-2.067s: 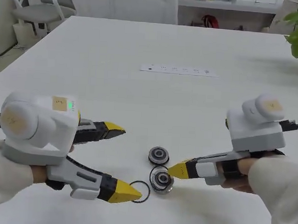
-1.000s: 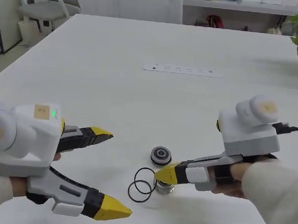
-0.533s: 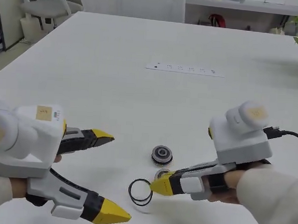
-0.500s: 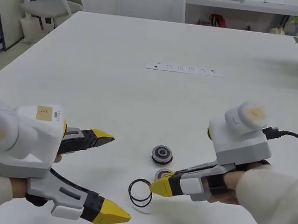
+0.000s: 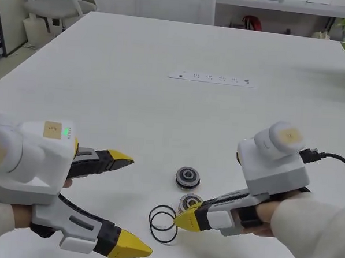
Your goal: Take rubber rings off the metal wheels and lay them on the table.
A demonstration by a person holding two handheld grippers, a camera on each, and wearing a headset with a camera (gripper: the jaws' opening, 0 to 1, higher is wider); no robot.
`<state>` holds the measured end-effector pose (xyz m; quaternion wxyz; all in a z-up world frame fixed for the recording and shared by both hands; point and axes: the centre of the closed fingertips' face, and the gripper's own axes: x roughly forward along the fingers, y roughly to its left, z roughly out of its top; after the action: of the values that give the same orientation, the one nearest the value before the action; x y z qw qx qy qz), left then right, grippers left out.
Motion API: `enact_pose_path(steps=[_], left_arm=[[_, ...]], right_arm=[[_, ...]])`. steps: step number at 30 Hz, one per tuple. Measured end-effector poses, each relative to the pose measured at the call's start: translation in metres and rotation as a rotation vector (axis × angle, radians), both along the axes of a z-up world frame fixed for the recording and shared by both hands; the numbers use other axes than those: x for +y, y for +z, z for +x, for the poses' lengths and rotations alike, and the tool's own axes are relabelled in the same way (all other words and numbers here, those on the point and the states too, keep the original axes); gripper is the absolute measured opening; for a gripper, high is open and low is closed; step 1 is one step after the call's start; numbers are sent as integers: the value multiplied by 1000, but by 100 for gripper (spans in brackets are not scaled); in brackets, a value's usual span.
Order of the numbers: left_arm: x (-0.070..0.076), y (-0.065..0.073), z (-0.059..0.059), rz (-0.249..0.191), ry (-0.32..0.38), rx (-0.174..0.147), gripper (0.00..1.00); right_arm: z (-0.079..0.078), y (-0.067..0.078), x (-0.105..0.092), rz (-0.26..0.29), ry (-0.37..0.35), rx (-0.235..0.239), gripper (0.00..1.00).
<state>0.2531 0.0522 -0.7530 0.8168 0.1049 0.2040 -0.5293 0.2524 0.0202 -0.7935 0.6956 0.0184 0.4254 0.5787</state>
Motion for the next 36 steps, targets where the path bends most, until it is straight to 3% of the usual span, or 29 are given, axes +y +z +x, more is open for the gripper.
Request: enact_pose_path(steps=[5, 27, 36], left_arm=[[0, 0, 1, -2, 0, -1, 93], [-1, -2, -3, 10, -10, 4, 92], [-2, -2, -4, 16, -18, 1, 92]], right_arm=[[0, -4, -2, -30, 15, -24, 0], [-5, -13, -8, -79, 39, -28, 1], [5, -6, -15, -65, -4, -17, 1]])
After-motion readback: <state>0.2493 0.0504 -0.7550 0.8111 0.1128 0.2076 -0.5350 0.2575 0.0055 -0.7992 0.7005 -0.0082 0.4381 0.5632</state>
